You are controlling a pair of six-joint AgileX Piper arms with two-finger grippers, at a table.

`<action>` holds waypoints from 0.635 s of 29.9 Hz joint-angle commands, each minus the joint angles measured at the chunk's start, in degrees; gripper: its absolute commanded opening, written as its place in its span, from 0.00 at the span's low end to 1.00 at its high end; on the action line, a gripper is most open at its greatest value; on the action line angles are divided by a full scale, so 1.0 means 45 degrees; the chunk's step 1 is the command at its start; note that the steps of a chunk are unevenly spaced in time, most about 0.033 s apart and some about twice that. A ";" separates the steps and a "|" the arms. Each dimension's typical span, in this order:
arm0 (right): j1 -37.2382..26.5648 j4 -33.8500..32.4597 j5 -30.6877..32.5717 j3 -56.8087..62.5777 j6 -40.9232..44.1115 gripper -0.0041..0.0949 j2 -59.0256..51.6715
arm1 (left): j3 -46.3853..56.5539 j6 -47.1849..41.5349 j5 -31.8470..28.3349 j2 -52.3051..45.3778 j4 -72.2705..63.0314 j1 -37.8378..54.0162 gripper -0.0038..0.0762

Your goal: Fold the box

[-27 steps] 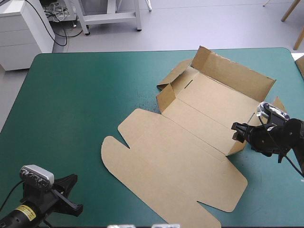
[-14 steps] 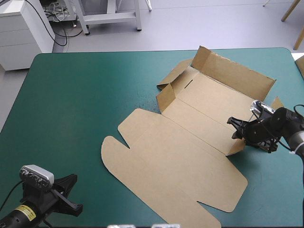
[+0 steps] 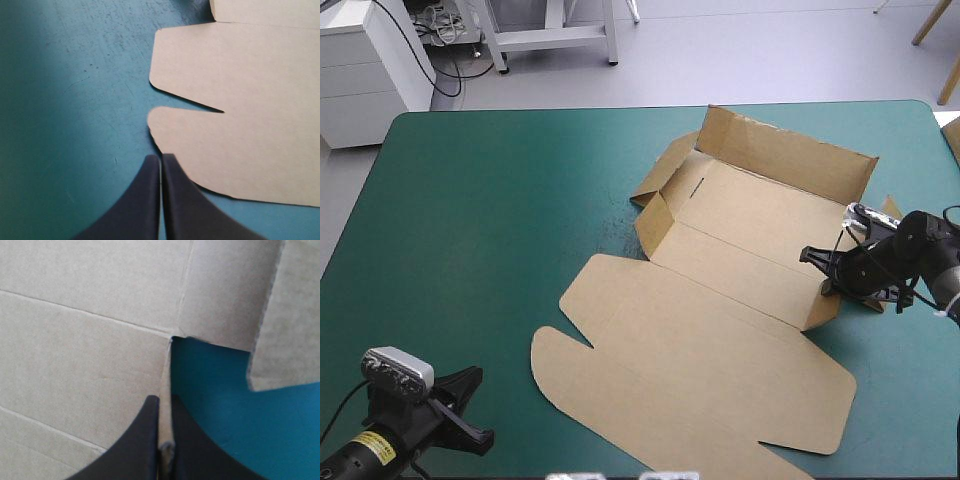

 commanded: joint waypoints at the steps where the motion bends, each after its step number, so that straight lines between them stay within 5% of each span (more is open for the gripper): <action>1: 0.0018 -0.0834 0.0013 -0.0857 -0.0460 0.03 -0.0392 | -0.0297 -0.0040 -0.0813 0.0163 -0.0153 -0.0074 0.04; 7: 0.0018 -0.1143 0.0320 -0.2484 -0.2775 0.03 0.0163 | -0.0297 -0.0040 -0.0813 0.0163 -0.0153 -0.0074 0.04; 19: 0.0637 -0.2121 0.3256 -0.7230 -0.5541 0.03 0.3848 | -0.0297 -0.0040 -0.0813 0.0163 -0.0153 -0.0074 0.04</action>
